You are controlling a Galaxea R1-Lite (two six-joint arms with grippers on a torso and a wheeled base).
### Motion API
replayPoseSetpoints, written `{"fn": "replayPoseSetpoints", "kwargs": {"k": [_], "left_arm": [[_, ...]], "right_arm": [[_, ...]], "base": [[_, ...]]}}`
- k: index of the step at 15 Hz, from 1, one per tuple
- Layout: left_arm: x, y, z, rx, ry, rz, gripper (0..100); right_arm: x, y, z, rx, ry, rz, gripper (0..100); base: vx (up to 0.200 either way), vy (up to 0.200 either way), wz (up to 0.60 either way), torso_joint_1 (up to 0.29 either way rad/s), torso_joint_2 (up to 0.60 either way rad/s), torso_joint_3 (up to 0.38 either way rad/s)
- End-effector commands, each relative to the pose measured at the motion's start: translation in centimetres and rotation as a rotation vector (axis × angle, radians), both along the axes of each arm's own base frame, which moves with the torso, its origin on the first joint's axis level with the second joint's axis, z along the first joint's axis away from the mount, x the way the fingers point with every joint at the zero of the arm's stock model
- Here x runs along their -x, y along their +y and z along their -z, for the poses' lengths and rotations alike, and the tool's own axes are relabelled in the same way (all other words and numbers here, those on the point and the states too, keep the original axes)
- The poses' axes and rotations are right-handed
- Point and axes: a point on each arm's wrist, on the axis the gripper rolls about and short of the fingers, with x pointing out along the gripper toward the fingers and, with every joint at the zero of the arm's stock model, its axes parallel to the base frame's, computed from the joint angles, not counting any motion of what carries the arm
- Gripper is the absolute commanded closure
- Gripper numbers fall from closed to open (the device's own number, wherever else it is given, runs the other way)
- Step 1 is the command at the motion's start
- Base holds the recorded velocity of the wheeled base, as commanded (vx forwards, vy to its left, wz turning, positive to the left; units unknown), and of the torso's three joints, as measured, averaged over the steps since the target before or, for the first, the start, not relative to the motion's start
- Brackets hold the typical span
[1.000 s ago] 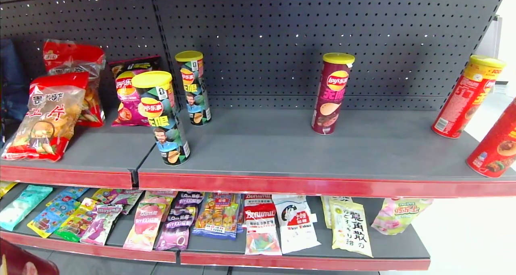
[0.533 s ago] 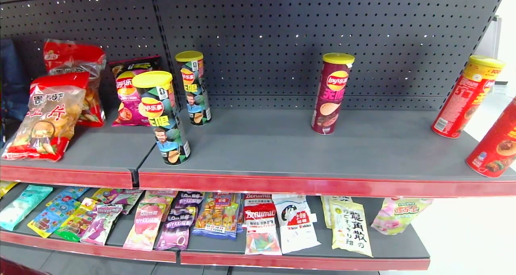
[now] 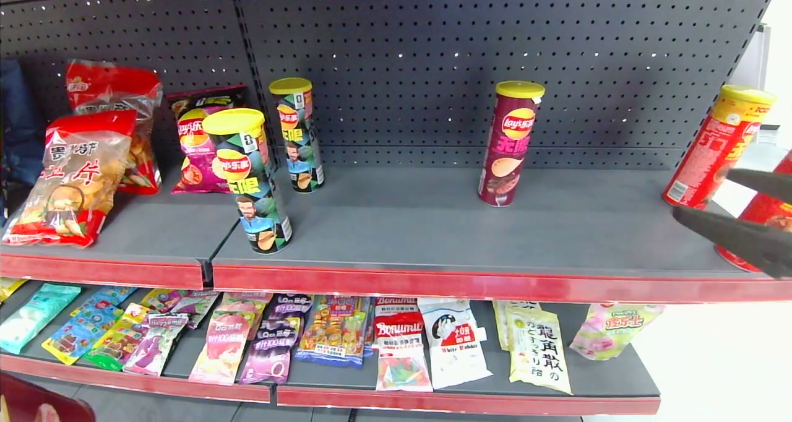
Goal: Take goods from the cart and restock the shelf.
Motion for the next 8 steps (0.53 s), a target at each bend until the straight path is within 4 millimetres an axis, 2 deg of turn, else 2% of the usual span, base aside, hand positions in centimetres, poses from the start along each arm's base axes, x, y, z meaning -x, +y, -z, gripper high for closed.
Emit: {"fn": "replayPoseSetpoints", "kwargs": {"k": [1,5,8], "left_arm": [[-0.2,0.1,-0.1,0.004,0.009,0.0,100],[-0.1,0.0,-0.1,0.004,0.004,-0.007,100],[-0.3,0.1,0.0,0.006,0.013,-0.003,100]], "right_arm": [[-10.4,3.3,1.4,0.014,0.073,-0.045,0],[-14.5,4.2,2.0,-0.004,0.11,-0.03,0],[-16.6,4.9,2.4,0.003,0.119,-0.021,0]], "base": [[0.0,0.0,0.0,0.0,0.0,0.0],[0.0,0.0,0.0,0.0,0.0,0.0],[0.0,0.0,0.0,0.0,0.0,0.0]]}}
